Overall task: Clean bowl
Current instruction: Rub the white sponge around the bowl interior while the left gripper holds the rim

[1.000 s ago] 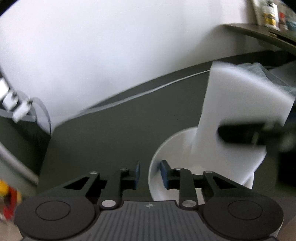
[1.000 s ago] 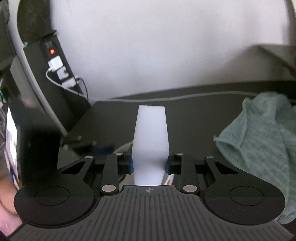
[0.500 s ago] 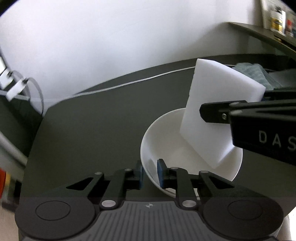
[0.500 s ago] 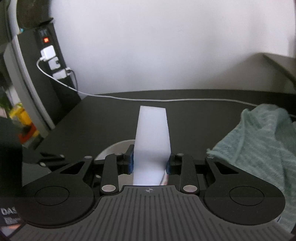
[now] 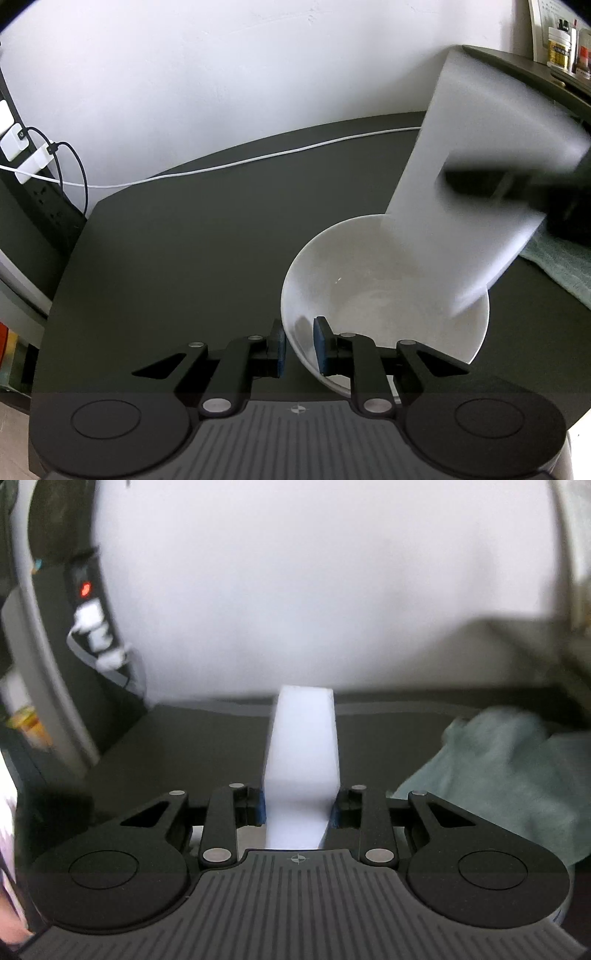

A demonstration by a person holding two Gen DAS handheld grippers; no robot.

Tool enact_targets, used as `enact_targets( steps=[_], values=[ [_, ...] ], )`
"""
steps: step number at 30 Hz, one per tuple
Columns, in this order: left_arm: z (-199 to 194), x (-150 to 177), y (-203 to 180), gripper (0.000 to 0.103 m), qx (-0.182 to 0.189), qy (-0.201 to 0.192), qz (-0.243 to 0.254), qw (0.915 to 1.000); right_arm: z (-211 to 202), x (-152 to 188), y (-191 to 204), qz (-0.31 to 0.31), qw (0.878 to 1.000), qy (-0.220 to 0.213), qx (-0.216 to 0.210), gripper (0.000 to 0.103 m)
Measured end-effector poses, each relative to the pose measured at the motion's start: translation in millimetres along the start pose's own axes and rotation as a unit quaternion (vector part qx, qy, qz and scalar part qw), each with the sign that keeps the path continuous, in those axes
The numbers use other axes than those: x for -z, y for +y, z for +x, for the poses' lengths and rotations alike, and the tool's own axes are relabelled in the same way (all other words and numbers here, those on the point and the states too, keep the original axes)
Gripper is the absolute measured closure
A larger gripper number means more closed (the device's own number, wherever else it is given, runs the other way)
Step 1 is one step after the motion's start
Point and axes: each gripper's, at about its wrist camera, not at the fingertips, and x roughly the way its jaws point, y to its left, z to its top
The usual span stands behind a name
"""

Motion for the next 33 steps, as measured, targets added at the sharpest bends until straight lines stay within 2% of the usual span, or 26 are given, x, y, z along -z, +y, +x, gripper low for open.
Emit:
enact_targets(
  steps=[1, 4, 9, 13, 19, 22, 27, 30, 33],
  values=[
    [0.8, 0.2, -0.1, 0.083, 0.001, 0.001, -0.002, 1.0000, -1.4, -1.7, -3.5, 0.011, 1.000, 0.000, -0.009, 0.072],
    [2.3, 1.0, 0.2, 0.083, 0.004, 0.002, -0.006, 1.0000, 13.5, 2.7, -11.9, 0.069, 0.994, 0.033, -0.076, 0.072],
    [1.1, 1.8, 0.0, 0.083, 0.005, 0.003, -0.006, 1.0000, 48.7, 20.4, 6.5, 0.037, 0.993, 0.091, -0.066, 0.071],
    [0.7, 2.7, 0.4, 0.083, 0.007, 0.003, -0.005, 1.0000, 39.3, 14.6, 7.5, 0.006, 0.996, 0.075, -0.045, 0.071],
    [-3.0, 0.3, -2.2, 0.082, 0.002, -0.012, 0.016, 0.9998, 6.6, -9.7, -7.8, 0.035, 0.998, 0.023, -0.047, 0.072],
    [-7.4, -5.7, -4.1, 0.074, -0.001, -0.037, 0.040, 0.9985, 9.4, -12.7, -9.8, 0.051, 0.995, 0.035, -0.073, 0.072],
    [-2.7, -21.4, -14.0, 0.070, -0.010, -0.079, 0.112, 0.9906, 21.6, -3.2, -9.2, 0.055, 0.993, 0.064, -0.077, 0.072],
    [4.3, -23.9, -15.7, 0.079, 0.004, -0.070, 0.122, 0.9901, 23.1, 1.0, -10.9, 0.053, 0.993, 0.072, -0.079, 0.071],
    [2.2, -19.8, -16.3, 0.084, -0.005, -0.062, 0.114, 0.9915, 25.7, 1.3, -10.5, 0.038, 0.994, 0.072, -0.069, 0.071]
  ],
)
